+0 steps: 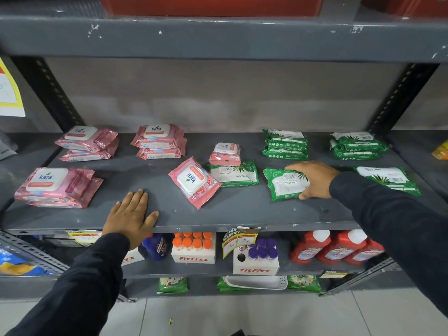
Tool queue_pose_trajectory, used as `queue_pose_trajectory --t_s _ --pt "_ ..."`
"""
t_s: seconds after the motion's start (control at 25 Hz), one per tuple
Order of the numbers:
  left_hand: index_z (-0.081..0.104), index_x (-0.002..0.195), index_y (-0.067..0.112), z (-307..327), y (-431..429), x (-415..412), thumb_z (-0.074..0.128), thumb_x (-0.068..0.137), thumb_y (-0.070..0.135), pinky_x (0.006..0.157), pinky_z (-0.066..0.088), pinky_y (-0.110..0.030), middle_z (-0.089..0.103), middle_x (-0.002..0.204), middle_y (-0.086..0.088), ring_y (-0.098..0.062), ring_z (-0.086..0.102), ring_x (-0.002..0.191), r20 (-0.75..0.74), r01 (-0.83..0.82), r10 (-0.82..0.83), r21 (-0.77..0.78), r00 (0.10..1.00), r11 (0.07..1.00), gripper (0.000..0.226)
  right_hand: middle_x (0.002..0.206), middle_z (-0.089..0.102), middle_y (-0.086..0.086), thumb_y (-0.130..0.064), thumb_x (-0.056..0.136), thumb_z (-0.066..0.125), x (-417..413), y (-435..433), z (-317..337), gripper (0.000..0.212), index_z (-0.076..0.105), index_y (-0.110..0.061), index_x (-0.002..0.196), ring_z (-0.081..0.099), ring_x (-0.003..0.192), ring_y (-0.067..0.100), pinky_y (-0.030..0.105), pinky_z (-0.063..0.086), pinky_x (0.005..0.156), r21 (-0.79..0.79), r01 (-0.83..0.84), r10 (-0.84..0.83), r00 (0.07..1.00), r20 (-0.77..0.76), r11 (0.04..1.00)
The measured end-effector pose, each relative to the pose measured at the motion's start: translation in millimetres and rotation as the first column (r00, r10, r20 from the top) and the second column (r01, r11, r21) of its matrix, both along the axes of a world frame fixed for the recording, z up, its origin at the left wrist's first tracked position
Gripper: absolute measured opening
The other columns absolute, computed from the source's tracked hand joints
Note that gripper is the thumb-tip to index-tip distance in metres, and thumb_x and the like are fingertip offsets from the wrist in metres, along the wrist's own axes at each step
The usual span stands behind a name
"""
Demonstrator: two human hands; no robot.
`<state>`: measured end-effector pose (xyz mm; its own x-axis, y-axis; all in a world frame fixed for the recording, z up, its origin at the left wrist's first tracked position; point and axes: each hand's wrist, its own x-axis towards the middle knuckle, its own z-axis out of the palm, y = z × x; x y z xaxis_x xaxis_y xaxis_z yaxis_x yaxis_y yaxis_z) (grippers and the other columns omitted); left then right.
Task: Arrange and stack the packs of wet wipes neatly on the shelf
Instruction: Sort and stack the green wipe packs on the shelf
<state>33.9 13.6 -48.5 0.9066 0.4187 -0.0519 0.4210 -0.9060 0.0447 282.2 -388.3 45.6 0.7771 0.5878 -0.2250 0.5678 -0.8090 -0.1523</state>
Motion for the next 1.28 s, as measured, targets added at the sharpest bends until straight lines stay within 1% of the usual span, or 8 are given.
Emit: queue_pose_trajectory --t_s 0.16,0.4,0.64,0.72,0.84,1.04,1.16,1.28 --pt "0.007 0.149 0.016 1 0 -1 0.009 0.084 0.06 0.117 0.003 -0.039 0.003 0.159 -0.001 -0.02 0.001 0.146 -0.003 0.004 -0.004 0.0 1.0 1.0 0.079 0.148 0.046 0.002 -0.026 0.062 0.087 -1 -1 2 0.096 0.038 -0.028 0.144 0.048 0.128 0.024 0.039 0.042 0.104 0.02 0.034 -0.034 0.999 -0.008 0.999" --pt "0.006 0.149 0.016 2 -1 -1 0.018 0.092 0.055 0.118 0.004 -0.04 0.002 0.159 -0.002 -0.021 0.001 0.146 0.003 0.01 -0.01 -0.004 1.0 1.0 0.07 0.148 0.045 0.001 -0.052 0.061 0.081 -13 3 5 0.101 0.033 -0.025 0.146 0.048 0.129 0.024 0.038 0.044 0.102 0.009 0.153 -0.153 0.985 0.076 0.988" --pt "0.004 0.149 0.016 4 -4 -2 0.019 0.093 0.054 0.117 0.002 -0.039 0.0 0.159 -0.002 -0.02 -0.001 0.146 -0.004 0.007 -0.007 -0.008 1.0 1.0 0.069 0.137 0.055 0.008 -0.062 0.058 0.077 -33 14 8 0.099 0.044 -0.013 0.138 0.056 0.119 0.029 0.038 0.05 0.092 0.174 0.43 -0.438 0.899 0.004 0.886" --pt "0.004 0.149 0.016 5 -4 -2 0.017 0.092 0.055 0.117 0.003 -0.039 0.0 0.159 -0.002 -0.02 0.0 0.146 -0.006 0.011 -0.011 -0.007 1.0 1.0 0.07 0.129 0.059 0.011 -0.062 0.063 0.074 -39 21 12 0.084 0.055 -0.008 0.124 0.06 0.109 0.03 0.035 0.05 0.084 0.213 0.538 -0.537 0.841 -0.069 0.815" --pt "0.005 0.149 0.015 3 -2 -2 0.016 0.092 0.056 0.118 0.004 -0.04 0.001 0.159 -0.002 -0.021 0.0 0.146 -0.008 0.021 -0.021 -0.008 1.0 1.0 0.071 0.097 0.061 0.01 -0.057 0.068 0.073 -44 30 17 0.052 0.056 -0.008 0.074 0.058 0.077 0.024 0.031 0.045 0.071 0.307 0.681 -0.628 0.732 -0.266 0.665" --pt "0.005 0.149 0.015 2 -2 -2 0.019 0.092 0.055 0.118 0.004 -0.041 0.002 0.159 -0.003 -0.022 0.001 0.146 -0.01 0.022 -0.022 -0.012 1.0 1.0 0.071 0.07 0.055 0.001 -0.053 0.07 0.071 -44 40 15 0.042 0.057 -0.015 0.059 0.052 0.06 0.017 0.029 0.042 0.071 0.385 0.788 -0.682 0.611 -0.401 0.48" --pt "0.006 0.149 0.015 2 -2 -2 0.018 0.092 0.055 0.118 0.005 -0.04 0.002 0.159 -0.003 -0.021 0.001 0.146 0.0 0.023 -0.023 -0.003 1.0 1.0 0.07 0.07 0.057 0.0 -0.052 0.067 0.073 -42 43 15 0.041 0.059 -0.014 0.061 0.053 0.06 0.017 0.028 0.043 0.069 0.363 0.778 -0.683 0.626 -0.376 0.513" --pt "0.007 0.149 0.015 2 -1 -2 0.017 0.092 0.056 0.118 0.004 -0.04 0.003 0.159 -0.003 -0.021 0.001 0.146 0.0 0.028 -0.028 -0.003 1.0 1.0 0.071 0.088 0.063 0.005 -0.044 0.066 0.078 -38 41 11 0.043 0.059 -0.01 0.084 0.059 0.079 0.025 0.03 0.047 0.071 0.278 0.669 -0.632 0.743 -0.22 0.689"
